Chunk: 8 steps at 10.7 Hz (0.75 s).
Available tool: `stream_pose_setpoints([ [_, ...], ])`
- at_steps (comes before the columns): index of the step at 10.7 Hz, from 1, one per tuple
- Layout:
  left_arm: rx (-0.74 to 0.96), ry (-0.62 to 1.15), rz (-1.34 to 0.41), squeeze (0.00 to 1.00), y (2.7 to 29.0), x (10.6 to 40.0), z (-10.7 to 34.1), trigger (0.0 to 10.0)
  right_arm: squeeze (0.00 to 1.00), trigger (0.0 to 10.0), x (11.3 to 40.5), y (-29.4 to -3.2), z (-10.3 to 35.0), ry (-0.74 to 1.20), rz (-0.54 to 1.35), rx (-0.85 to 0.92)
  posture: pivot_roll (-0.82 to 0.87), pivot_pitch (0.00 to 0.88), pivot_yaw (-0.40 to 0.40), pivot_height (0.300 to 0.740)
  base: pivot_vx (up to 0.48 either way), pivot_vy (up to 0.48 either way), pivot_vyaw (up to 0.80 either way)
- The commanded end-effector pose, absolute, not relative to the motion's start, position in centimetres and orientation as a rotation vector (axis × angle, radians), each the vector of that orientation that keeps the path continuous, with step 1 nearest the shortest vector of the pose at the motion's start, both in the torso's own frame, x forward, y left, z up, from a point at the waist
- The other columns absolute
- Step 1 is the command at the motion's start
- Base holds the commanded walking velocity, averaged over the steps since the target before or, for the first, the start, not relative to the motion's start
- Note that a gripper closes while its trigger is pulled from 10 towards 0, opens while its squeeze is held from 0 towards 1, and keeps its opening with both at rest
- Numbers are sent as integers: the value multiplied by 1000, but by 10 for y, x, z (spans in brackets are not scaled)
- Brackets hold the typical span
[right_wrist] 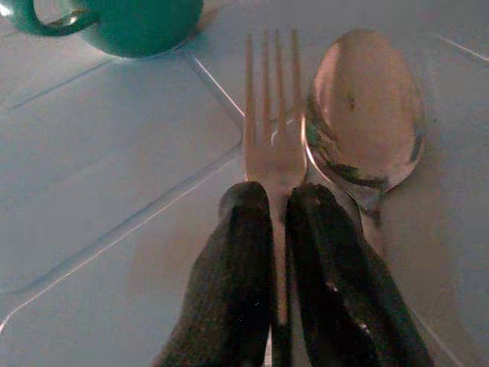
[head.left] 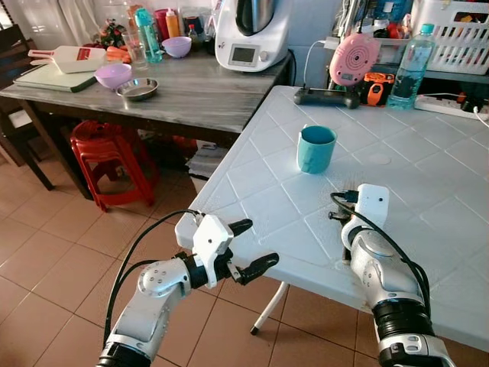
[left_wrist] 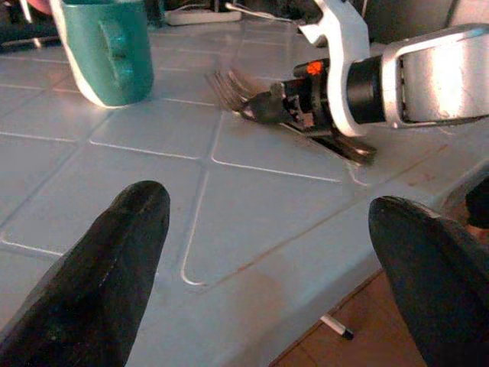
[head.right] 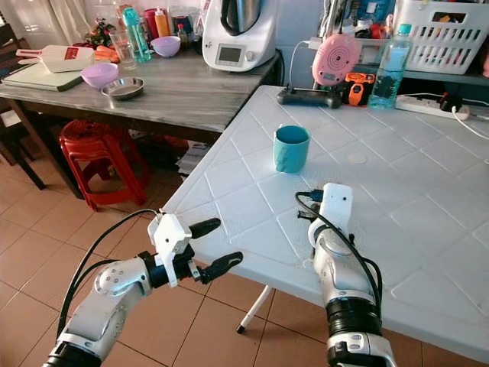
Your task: Setting the table
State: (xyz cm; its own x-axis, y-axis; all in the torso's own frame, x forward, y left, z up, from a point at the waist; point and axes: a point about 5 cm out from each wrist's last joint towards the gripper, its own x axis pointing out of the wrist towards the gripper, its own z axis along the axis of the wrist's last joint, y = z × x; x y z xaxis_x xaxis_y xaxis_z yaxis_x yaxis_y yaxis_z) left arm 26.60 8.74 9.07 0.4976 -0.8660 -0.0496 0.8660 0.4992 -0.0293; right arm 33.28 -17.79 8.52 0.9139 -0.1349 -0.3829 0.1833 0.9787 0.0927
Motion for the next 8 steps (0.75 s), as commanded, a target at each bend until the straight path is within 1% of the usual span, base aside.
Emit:
stream_pose_setpoints([
  [1, 16, 59, -1061, 0, 89, 265, 92, 10000, 0, 0, 318, -158, 54, 544, -109, 201, 7, 0, 77, 740, 0, 0, 0],
  [3, 17, 60, -1065, 0, 87, 264, 92, 10000, 0, 0, 318, -156, 53, 542, -137, 292, 8, 0, 79, 740, 0, 0, 0],
  [4, 19, 59, -1065, 0, 87, 263, 92, 10000, 0, 0, 319, -155, 53, 542, -144, 301, 7, 0, 78, 740, 0, 0, 0],
  [7, 22, 53, -1057, 0, 87, 264, 92, 10000, 0, 0, 325, -159, 62, 477, -194, 340, 8, 0, 77, 740, 0, 0, 0],
  [8, 23, 51, -1054, 0, 87, 264, 92, 10000, 0, 0, 329, -157, 67, 440, -203, 392, 11, 0, 78, 740, 0, 0, 0],
])
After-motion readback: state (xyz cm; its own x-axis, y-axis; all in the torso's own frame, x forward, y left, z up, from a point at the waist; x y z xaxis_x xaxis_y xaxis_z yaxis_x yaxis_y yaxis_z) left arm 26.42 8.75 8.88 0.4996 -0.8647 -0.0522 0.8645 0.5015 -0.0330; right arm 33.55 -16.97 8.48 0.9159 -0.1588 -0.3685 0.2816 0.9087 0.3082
